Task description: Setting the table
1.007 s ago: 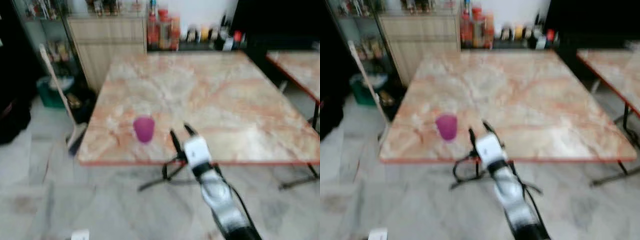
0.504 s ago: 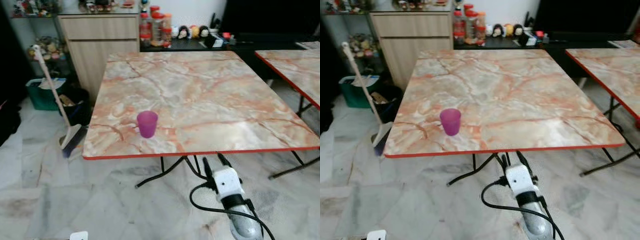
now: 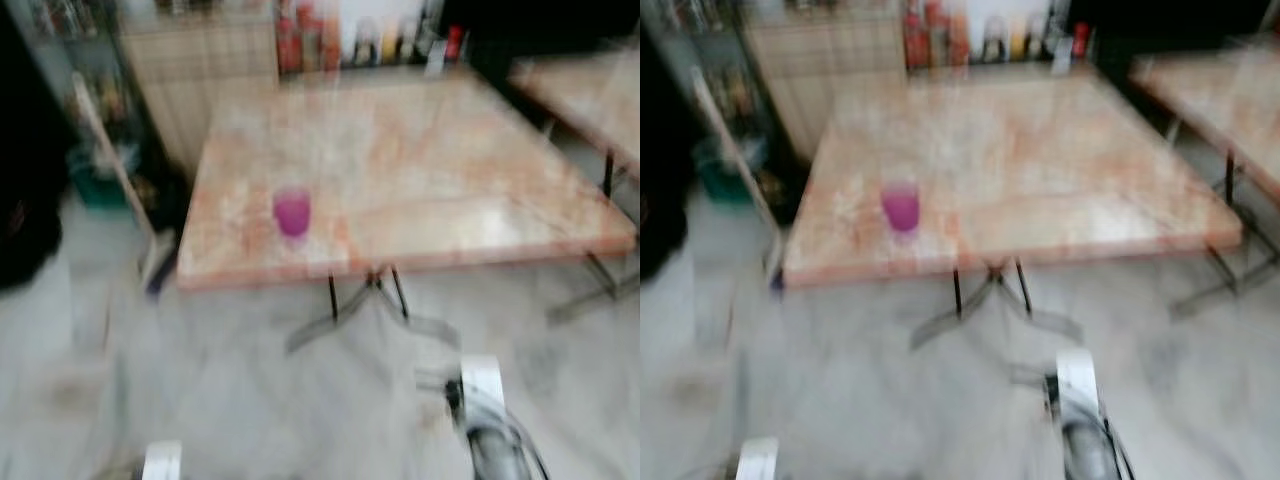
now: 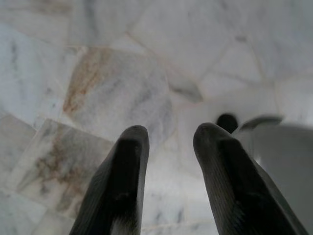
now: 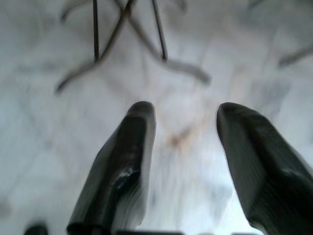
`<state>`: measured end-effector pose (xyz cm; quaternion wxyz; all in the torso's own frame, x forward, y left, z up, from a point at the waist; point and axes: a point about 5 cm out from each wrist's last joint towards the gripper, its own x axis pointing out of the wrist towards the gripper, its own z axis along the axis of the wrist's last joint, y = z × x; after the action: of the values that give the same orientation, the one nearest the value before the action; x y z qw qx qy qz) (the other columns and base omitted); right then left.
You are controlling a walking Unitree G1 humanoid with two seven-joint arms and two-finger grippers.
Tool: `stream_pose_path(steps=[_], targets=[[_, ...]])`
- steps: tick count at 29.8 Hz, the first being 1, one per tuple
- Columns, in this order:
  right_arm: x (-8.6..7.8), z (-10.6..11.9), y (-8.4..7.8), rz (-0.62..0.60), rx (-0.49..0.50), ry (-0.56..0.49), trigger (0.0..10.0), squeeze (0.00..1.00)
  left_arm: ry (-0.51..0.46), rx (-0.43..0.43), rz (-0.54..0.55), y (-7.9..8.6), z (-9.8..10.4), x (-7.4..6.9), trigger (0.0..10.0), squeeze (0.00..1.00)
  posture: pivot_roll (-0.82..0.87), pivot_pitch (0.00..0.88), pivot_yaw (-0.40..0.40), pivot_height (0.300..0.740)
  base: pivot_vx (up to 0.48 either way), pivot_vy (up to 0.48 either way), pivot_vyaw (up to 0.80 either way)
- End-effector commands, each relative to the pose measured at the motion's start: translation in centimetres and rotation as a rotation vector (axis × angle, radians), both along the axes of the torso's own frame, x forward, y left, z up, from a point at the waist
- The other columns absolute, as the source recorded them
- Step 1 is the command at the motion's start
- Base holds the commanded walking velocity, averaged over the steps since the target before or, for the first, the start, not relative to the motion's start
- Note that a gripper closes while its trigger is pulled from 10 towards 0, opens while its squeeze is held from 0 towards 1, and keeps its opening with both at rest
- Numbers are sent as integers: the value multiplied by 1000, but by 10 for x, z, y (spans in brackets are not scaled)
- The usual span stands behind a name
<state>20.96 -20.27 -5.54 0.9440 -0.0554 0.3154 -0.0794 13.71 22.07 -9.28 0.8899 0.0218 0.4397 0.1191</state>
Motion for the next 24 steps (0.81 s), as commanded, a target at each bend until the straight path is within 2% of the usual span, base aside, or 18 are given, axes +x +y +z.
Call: stream_pose_path(steps=[1, 5, 7, 8, 9, 10, 12, 13, 16, 20, 24], targets=[[-9, -10, 9, 4, 37, 70, 10000, 0, -34, 28, -15, 6, 5, 7, 10000, 0, 48, 0, 41, 740, 0, 0, 0], [-29, -25, 11, 2, 46, 190, 10000, 0, -164, 55, -32, 8, 19, 31, 10000, 0, 65, 0, 40, 740, 0, 0, 0], [-40, -31, 10, 15, 43, 260, 10000, 0, -383, 63, -14, 9, 45, 65, 10000, 0, 70, 0, 37, 740, 0, 0, 0], [-40, -32, 11, 19, 45, 265, 10000, 0, -445, 68, -13, 9, 53, 74, 10000, 0, 78, 0, 33, 740, 0, 0, 0], [-40, -32, 11, 19, 45, 265, 10000, 0, -445, 68, -13, 9, 53, 74, 10000, 0, 78, 0, 33, 740, 0, 0, 0], [-38, -31, 11, 20, 50, 263, 10000, 0, -558, 73, -17, 7, 70, 91, 10000, 0, 81, 0, 29, 740, 0, 0, 0], [-35, -30, 12, 21, 59, 256, 10000, 0, -643, 74, -21, 5, 85, 104, 10000, 0, 87, 0, 25, 740, 0, 0, 0], [-30, -28, 15, 25, 71, 243, 10000, 0, -717, 71, -36, 0, 99, 116, 10000, 0, 91, 0, 20, 740, 0, 0, 0], [-19, -24, 21, 79, 67, 227, 10000, 0, -862, 69, -80, -12, 129, 136, 10000, 0, 88, 0, 18, 740, 0, 0, 0], [-11, -20, 25, 90, 83, 210, 10000, 0, -980, 68, -84, -19, 157, 148, 10000, 0, 99, 0, 11, 740, 0, 0, 0], [-10, -20, 26, 96, 77, 217, 10000, 0, -1087, 65, -92, -25, 187, 159, 10000, 0, 110, 0, 6, 740, 324, 0, 0]])
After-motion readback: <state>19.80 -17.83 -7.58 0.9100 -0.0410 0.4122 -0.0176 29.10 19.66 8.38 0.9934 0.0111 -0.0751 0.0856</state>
